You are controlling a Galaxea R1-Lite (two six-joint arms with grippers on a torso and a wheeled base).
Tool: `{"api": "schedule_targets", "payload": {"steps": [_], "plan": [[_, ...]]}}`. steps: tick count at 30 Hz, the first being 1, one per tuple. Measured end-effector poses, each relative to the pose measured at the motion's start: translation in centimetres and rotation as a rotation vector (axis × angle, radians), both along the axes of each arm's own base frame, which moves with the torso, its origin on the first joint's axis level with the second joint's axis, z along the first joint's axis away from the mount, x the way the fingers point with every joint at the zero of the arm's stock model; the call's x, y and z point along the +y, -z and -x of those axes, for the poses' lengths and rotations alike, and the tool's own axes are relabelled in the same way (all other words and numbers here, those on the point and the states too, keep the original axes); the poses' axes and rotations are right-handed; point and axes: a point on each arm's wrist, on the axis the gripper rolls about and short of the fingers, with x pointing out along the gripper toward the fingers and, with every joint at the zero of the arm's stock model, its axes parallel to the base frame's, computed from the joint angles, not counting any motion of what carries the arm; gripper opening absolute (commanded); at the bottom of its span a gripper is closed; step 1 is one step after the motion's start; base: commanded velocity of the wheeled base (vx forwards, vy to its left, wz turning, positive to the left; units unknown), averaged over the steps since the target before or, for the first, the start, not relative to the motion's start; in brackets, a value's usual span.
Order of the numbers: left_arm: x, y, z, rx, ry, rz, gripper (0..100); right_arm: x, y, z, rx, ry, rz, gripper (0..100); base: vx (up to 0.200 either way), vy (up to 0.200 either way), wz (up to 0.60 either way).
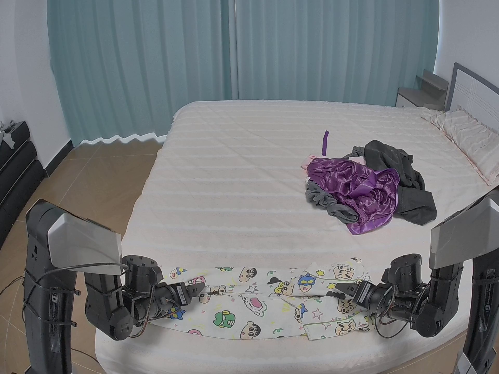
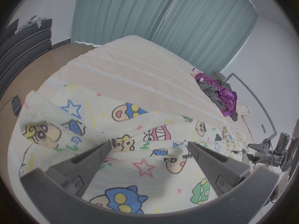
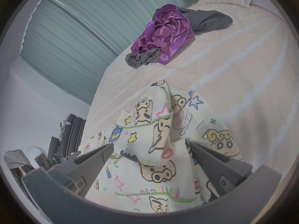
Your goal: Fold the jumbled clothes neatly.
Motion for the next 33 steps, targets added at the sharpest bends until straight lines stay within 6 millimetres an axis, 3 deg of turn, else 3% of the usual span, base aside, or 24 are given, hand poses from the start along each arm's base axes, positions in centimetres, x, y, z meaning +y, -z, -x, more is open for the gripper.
{"api": "schedule_targets", "payload": {"steps": [9,23,29,33], "plan": [[0.5,-0.1,0.5,0.011,-0.036,-0.024,100,0.0,0.0,0.0,0.001,-0.001,0.0,100,0.0,0.0,0.0],[3.4,-4.5,3.2,-0.026,-0.1,-0.005,100,0.1,0.0,0.1,0.002,-0.004,0.001,100,0.0,0.0,0.0],[5.1,-6.6,1.5,-0.113,-0.153,0.031,100,0.2,0.1,0.1,0.002,-0.001,0.006,100,0.0,0.0,0.0],[6.5,-6.9,-0.3,-0.115,-0.184,0.034,100,0.2,0.1,0.2,0.004,-0.002,0.008,100,0.0,0.0,0.0]]}}
